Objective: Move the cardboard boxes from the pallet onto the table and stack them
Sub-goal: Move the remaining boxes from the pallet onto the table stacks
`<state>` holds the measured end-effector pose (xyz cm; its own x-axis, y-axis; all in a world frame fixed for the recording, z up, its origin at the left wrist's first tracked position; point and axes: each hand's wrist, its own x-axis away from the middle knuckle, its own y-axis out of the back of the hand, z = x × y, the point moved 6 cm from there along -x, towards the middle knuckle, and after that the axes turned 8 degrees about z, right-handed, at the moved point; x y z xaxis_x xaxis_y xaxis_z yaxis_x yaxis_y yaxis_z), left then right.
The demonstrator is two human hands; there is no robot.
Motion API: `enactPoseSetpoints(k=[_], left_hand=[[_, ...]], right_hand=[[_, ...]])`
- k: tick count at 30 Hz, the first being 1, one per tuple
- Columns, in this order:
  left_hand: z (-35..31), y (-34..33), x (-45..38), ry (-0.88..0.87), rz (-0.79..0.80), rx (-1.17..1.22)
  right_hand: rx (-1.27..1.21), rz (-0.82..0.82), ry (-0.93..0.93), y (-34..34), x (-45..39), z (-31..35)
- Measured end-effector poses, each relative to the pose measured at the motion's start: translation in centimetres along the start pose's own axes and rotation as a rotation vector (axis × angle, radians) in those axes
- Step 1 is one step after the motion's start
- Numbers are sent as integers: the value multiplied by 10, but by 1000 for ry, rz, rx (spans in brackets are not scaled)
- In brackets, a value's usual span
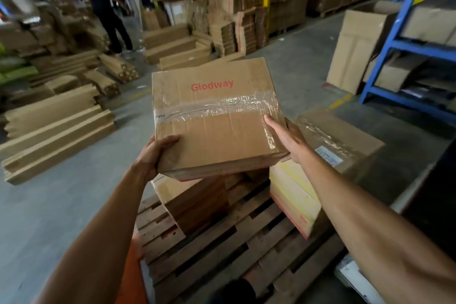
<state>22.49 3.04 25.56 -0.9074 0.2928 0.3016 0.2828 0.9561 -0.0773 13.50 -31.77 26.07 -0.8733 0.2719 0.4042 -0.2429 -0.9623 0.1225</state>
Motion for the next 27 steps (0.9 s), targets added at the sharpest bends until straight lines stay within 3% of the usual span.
enactPoseSetpoints(k=[11, 14, 19, 27], left_hand=[[-12, -131, 63, -137, 286, -118], [1, -163, 87, -146, 369, -134], [39, -225, 134, -133, 551, -140], [84, -348, 225, -55, 770, -187]], right_hand=[[-88, -269, 44, 108, 150, -48], [-63, -299, 2, 130, 193, -79], [-91, -534, 103, 173, 301, -130], [-149, -772, 23, 247, 444, -208]])
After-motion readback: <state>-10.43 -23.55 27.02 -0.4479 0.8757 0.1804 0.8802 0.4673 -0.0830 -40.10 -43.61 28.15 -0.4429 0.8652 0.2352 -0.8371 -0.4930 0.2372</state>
